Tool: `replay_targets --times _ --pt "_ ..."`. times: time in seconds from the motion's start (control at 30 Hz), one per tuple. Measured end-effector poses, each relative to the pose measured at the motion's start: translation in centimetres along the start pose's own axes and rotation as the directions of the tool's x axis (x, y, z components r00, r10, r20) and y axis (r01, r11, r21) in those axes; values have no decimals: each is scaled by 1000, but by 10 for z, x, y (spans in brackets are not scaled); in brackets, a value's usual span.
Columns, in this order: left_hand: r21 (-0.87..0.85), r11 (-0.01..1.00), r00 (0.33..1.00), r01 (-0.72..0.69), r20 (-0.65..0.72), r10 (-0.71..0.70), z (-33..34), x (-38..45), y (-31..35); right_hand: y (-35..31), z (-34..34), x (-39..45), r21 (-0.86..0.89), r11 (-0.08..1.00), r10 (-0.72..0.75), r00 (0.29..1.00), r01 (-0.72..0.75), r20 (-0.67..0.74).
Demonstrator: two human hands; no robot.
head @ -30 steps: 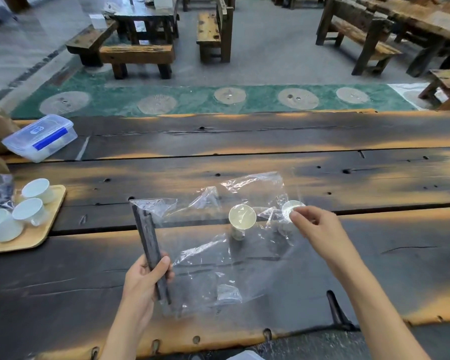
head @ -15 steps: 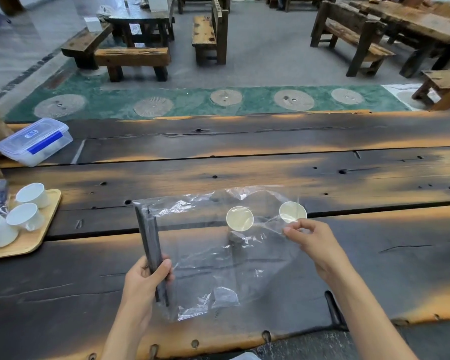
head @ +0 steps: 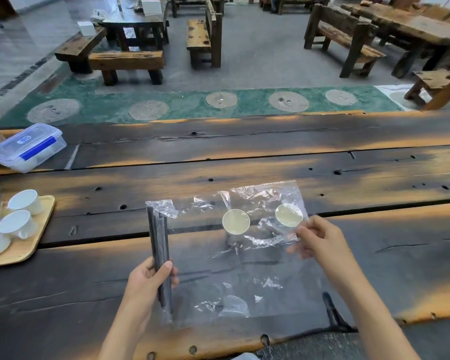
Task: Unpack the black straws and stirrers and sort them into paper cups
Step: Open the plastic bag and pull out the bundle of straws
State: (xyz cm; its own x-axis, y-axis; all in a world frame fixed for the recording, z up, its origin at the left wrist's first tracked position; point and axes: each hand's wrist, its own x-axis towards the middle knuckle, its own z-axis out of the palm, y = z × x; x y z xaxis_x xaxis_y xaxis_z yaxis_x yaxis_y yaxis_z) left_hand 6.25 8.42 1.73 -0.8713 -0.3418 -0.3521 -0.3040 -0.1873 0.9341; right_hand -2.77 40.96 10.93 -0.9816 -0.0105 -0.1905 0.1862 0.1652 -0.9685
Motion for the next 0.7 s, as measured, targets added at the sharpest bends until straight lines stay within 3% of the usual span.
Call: replay_targets --times 0.07,0.1,0.17,0.2,0.33,0.47,0.53,0.7 --pt "4 1000 1000 -5 1 5 0 1 3 -4 -11 -4 244 960 74 961 -141 265" --pt "4 1000 1000 -9 8 9 0 1 5 -7 -18 -7 384 896 39 902 -221 429" --pt "3 1000 999 -12 35 12 2 1 9 -9 -29 -13 559 711 -119 710 -427 694" --pt "-3 1000 999 -10 54 11 3 0 11 -10 -33 -14 540 677 -149 626 -500 766" --pt "-34 999 991 -12 134 16 9 -3 20 -12 -28 -15 195 886 34 478 -421 878" --pt "-34 999 976 -9 216 16 16 -8 29 -15 8 -26 113 853 55 303 -510 951" --pt "-43 999 963 -4 268 15 19 -10 30 -8 30 -25 117 864 64 337 -490 939" --pt "-32 999 934 27 356 -14 29 -17 30 8 76 -22 299 851 66 653 -431 754"
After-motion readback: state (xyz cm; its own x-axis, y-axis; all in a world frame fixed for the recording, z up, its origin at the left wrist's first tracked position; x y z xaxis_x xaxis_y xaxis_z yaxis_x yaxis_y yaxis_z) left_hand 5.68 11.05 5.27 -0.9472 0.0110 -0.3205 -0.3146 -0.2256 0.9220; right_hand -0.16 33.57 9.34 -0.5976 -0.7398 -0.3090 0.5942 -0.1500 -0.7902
